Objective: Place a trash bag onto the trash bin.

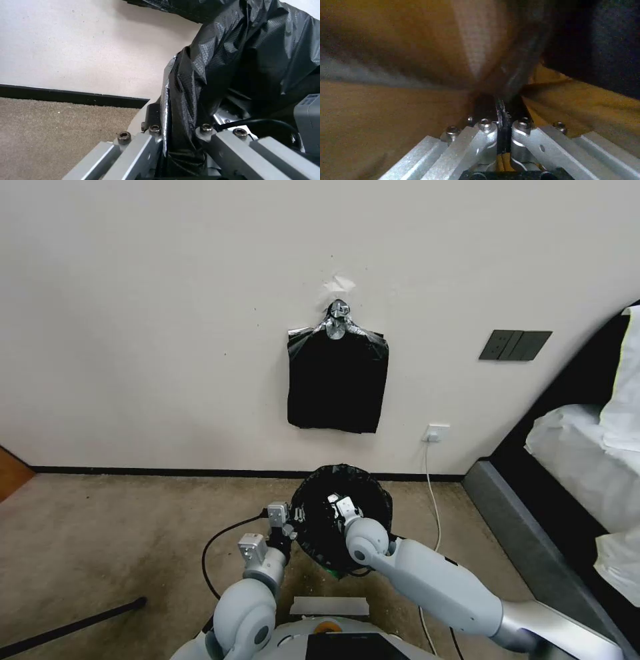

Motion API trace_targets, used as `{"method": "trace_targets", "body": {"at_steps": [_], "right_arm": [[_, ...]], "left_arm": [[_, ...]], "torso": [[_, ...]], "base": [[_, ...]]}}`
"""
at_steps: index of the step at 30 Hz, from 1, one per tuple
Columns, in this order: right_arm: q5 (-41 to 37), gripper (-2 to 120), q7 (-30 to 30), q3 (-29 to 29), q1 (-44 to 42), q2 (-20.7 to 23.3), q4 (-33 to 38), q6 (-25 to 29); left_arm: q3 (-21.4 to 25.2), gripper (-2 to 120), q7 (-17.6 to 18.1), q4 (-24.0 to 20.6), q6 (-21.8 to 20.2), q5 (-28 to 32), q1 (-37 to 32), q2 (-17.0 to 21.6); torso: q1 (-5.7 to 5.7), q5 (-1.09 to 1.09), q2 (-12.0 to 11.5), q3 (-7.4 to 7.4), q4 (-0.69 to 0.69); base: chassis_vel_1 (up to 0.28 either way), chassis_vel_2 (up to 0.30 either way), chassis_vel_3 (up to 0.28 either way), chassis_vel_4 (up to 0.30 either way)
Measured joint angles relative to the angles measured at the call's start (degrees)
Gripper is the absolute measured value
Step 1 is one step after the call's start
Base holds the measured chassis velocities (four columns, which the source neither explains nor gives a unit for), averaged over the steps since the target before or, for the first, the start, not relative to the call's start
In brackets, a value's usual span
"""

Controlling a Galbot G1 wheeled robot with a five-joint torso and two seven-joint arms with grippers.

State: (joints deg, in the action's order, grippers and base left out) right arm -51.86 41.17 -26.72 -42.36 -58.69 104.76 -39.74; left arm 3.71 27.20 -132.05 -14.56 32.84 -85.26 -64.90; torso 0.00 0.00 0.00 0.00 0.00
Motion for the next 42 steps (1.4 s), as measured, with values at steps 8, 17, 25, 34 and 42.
{"method": "trace_targets", "body": {"at_steps": [8,17,25,34,42], "right_arm": [[0.04,0,-0.82,0.27,-0.49,-0.31,0.01,0.96],[0.10,0,-0.84,0.26,-0.63,-0.16,-0.06,1.02],[-0.64,0,-0.45,0.70,-1.45,2.19,6.12,0.36],[-6.62,18,0.57,4.76,-4.26,7.82,19.45,-2.21],[-7.18,50,-6.54,19.46,-18.08,12.84,33.09,-2.33]], "left_arm": [[-1.08,2,-0.05,0.01,0.01,0.01,-0.01,-0.24],[-1.05,2,-0.14,-0.23,0.01,0.13,-0.24,-0.06],[-0.46,2,0.27,0.37,-0.25,0.08,-0.08,-0.08],[0.25,2,3.12,2.55,-2.16,1.59,1.57,-0.75],[1.69,2,10.26,5.89,-4.67,12.07,3.37,-2.50]], "torso": [[0.00,0.00,0.00,0.00,0.00],[0.00,0.00,0.00,0.00,0.00],[0.00,0.00,0.00,0.00,0.00],[0.00,0.00,0.00,0.00,0.00],[0.00,0.00,0.00,0.00,0.00]], "base": [[0.000,0.000,0.000,0.000],[0.000,0.000,0.000,0.000],[0.000,0.000,0.000,0.000],[0.000,0.000,0.000,0.000],[0.000,0.000,0.000,0.000]]}}
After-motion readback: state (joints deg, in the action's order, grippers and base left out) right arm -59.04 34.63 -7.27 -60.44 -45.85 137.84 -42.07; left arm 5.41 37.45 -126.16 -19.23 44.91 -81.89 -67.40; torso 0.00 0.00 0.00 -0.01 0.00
